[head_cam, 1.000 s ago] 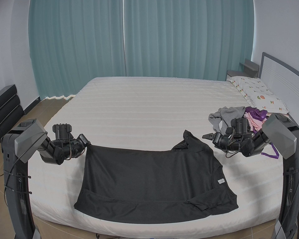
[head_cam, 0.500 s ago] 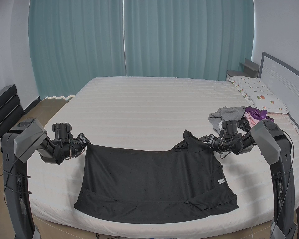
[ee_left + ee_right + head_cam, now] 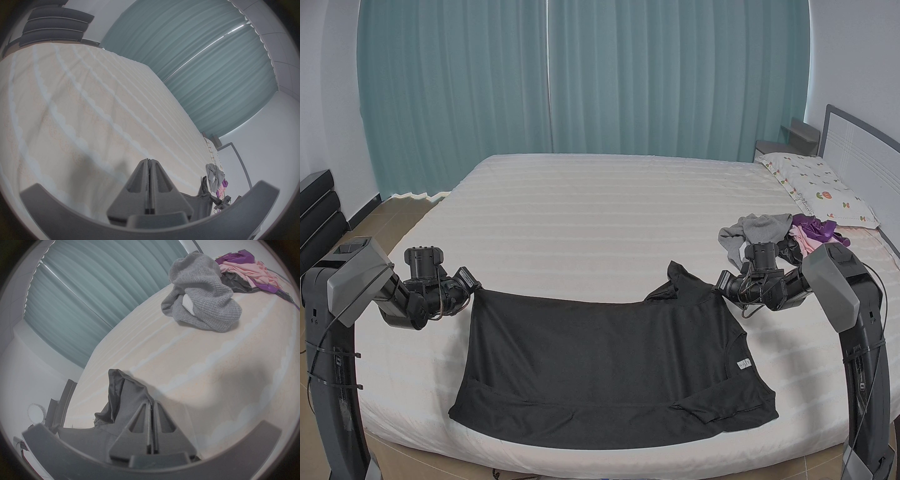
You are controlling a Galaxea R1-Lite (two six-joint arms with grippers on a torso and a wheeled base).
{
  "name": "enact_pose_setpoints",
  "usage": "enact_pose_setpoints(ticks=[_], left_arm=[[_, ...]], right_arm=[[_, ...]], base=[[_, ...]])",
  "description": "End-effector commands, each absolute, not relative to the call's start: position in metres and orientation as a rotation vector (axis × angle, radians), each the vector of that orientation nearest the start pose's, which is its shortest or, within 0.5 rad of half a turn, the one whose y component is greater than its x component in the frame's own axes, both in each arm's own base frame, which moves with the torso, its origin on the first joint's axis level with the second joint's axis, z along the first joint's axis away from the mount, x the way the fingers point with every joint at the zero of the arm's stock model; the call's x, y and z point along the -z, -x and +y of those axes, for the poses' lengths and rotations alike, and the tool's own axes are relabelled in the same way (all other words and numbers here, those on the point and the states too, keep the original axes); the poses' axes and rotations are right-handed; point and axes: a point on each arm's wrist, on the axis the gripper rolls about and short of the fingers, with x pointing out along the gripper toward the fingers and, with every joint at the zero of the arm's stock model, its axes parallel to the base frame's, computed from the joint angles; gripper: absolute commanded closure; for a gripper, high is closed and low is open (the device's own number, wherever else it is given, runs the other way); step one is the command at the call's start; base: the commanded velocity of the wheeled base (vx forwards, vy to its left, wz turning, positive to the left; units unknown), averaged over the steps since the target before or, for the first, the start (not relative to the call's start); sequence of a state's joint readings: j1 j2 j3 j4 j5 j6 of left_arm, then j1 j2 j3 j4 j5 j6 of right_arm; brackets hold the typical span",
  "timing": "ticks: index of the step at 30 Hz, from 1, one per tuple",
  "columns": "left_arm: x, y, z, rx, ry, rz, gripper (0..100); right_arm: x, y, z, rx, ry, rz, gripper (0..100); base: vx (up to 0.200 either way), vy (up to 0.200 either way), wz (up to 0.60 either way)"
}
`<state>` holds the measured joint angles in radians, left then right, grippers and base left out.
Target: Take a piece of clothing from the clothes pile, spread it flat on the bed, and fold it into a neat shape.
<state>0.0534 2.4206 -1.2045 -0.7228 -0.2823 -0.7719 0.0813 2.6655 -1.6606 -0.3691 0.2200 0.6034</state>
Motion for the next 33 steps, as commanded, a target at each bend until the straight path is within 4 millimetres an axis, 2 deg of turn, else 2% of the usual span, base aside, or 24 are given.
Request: enact_pose_setpoints(ticks=[1, 6, 9, 12, 23, 26, 28, 31, 33], left_arm=[[-0.016, -0.446, 0.018, 0.029, 0.833, 0.534, 100], [-0.022, -0.444, 0.020, 0.023, 0.829, 0.505, 100], [-0.029, -0.442, 0.021, 0.025, 0.830, 0.492, 100], [-0.028, -0.441, 0.021, 0.023, 0.827, 0.496, 100], [-0.035, -0.440, 0.025, 0.020, 0.829, 0.476, 100], [-0.037, -0.440, 0.025, 0.021, 0.827, 0.473, 100], [-0.037, -0.440, 0.025, 0.022, 0.827, 0.472, 100], [-0.033, -0.438, 0.024, 0.017, 0.830, 0.487, 100], [-0.030, -0.438, 0.022, 0.018, 0.826, 0.495, 100]], right_arm=[[0.026, -0.504, 0.041, -0.083, -0.628, 0.697, 100], [0.014, -0.501, 0.036, -0.070, -0.665, 0.679, 100], [-0.001, -0.497, 0.032, -0.067, -0.687, 0.662, 100], [-0.009, -0.494, 0.031, -0.078, -0.691, 0.649, 100], [-0.013, -0.480, 0.033, -0.138, -0.719, 0.484, 100], [-0.007, -0.477, 0.034, -0.136, -0.722, 0.492, 100], [-0.016, -0.475, 0.034, -0.143, -0.734, 0.476, 100], [-0.011, -0.471, 0.036, -0.140, -0.734, 0.498, 100], [-0.015, -0.471, 0.036, -0.144, -0.740, 0.489, 100]], base=[[0.000, 0.000, 0.00], [0.000, 0.000, 0.00], [0.000, 0.000, 0.00], [0.000, 0.000, 0.00], [0.000, 0.000, 0.00], [0.000, 0.000, 0.00], [0.000, 0.000, 0.00], [0.000, 0.000, 0.00], [0.000, 0.000, 0.00]])
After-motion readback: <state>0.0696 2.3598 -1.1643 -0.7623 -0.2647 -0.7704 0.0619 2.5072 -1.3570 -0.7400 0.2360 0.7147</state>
